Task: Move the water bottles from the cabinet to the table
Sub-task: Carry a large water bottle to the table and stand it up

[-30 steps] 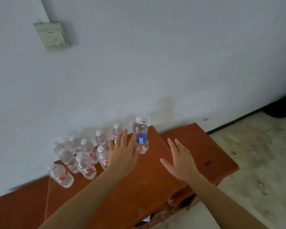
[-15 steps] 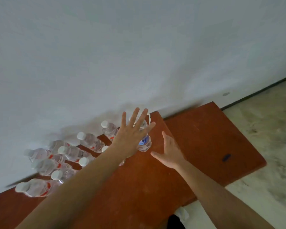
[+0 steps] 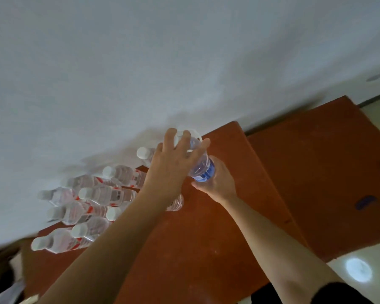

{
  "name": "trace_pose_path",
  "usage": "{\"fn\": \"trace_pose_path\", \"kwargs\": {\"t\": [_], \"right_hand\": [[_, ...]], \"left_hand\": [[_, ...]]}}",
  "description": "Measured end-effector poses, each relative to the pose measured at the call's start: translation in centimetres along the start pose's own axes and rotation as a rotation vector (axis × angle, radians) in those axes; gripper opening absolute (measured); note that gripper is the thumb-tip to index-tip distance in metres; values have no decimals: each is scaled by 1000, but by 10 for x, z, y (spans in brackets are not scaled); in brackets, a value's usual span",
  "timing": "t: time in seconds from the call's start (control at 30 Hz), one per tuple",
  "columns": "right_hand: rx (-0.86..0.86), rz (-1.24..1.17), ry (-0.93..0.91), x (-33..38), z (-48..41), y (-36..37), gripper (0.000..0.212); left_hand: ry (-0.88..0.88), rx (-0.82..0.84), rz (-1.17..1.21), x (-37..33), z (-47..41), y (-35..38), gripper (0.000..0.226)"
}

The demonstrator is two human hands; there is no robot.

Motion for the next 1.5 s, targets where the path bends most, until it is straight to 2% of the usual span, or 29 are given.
{"fn": "trace_pose_path", "kwargs": {"t": [0.1,0.17,0.33,0.43,0.57,0.67,0.83,1.0,1.07,1.13,1.2,1.37,1.4,1.43,1.47,1.5], "right_hand": [[-10,110,-52,16,-3,-7,61],[22,175,-79,17,2,-12,59],[11,348,-3,-9,46,-46,68],[-28,451,44,-24,68,-89,76],[-170,531,82,-16,106,-152,79],[-289,562,101,-1,141,-201,74],[-621,652,128,32,229,-257,68],[-987,764,184,38,361,-302,68],[-1100,796,298,31,440,-313,64],[-1131,798,333,28,480,-321,69],[-1191,819,449,21,550,-329,76],[-1302,805,698,-2,713,-328,98],[-1326,801,765,-7,755,-323,99],[-1395,812,814,-10,800,-317,100],[-1412,812,842,-15,819,-314,100],[-1461,795,934,-28,882,-299,99]], "left_hand": [[-99,-52,44,11,8,13,105],[-161,-75,112,11,19,22,106],[-154,-12,171,-19,42,22,114],[-107,-29,212,-44,40,2,106],[-53,-151,230,-67,42,-36,107],[0,-263,240,-78,49,-68,106],[115,-470,271,-90,66,-119,100],[297,-675,362,-150,100,-172,89],[458,-750,396,-194,124,-203,91],[509,-764,419,-217,130,-218,89],[631,-829,432,-261,155,-248,86],[925,-903,463,-370,229,-312,104],[995,-960,472,-398,253,-328,105],[1079,-947,466,-430,279,-341,106],[1090,-1009,463,-442,291,-347,106],[1187,-1039,447,-488,335,-363,103]]}}
Point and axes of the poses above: each hand's wrist, its own z-axis away from the middle knuckle, its own y-axis out of the palm, x = y × z, the point moved 3 cm from there along -z, towards the middle knuckle, and after that the axes turned 12 degrees about y, right-handed, at the moved point
